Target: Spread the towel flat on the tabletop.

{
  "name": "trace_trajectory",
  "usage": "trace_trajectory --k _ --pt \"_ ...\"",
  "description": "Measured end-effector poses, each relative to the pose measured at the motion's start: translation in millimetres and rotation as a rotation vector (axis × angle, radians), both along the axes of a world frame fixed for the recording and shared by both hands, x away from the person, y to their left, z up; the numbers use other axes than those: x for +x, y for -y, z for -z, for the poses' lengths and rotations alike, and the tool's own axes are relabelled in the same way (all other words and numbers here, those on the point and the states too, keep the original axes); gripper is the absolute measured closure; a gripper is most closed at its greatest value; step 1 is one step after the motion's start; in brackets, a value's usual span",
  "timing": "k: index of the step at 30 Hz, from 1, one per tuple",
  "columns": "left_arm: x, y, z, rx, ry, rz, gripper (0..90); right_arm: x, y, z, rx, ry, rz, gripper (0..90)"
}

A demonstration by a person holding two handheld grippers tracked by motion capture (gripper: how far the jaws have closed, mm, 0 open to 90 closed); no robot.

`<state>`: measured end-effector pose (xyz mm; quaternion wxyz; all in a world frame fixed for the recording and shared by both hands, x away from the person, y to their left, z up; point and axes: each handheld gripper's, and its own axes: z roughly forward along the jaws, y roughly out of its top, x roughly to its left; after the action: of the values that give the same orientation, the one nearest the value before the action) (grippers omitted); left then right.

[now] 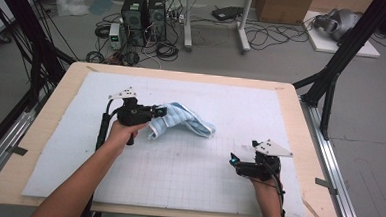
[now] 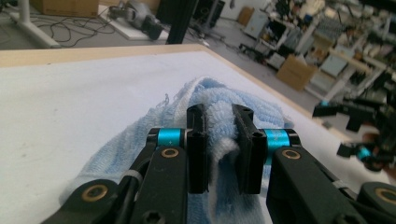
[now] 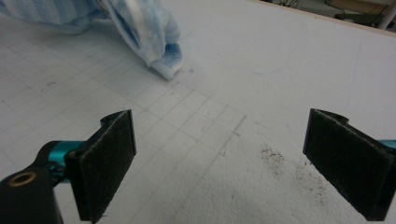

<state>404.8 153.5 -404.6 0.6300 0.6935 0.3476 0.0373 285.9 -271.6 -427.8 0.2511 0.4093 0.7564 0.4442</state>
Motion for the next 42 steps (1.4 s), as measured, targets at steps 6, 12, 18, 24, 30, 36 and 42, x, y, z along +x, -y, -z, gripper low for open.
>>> trace_trajectory --k 6,12,18,24,30,36,42 --pt "9.7 -7.3 2.8 0.065 0.023 -0.127 76.7 2.8 -8.0 0.3 -0.009 -0.009 -0.026 8.7" --pt "30.1 -22.6 15.5 0.136 -0.031 -0.310 77.1 3.0 -8.7 1.0 -0.012 -0.017 -0.024 8.7" --pt "34.4 -35.4 22.9 0.164 -0.062 -0.367 53.8 3.5 -9.6 2.1 -0.013 -0.024 -0.029 8.7" --pt "26.6 -43.0 13.3 0.206 -0.011 -0.324 45.5 5.2 -11.0 2.7 -0.020 -0.024 -0.033 8.7" --pt "11.2 -46.6 17.0 0.266 0.038 -0.291 42.4 7.9 -15.7 2.4 -0.021 -0.031 -0.043 8.6" --pt "16.3 -47.1 30.6 0.350 0.018 -0.343 41.1 7.9 -18.7 3.0 -0.024 -0.037 -0.048 8.7" --pt "16.2 -46.1 34.1 0.356 0.049 -0.268 79.6 8.0 -17.6 3.7 -0.023 -0.043 -0.046 8.7"
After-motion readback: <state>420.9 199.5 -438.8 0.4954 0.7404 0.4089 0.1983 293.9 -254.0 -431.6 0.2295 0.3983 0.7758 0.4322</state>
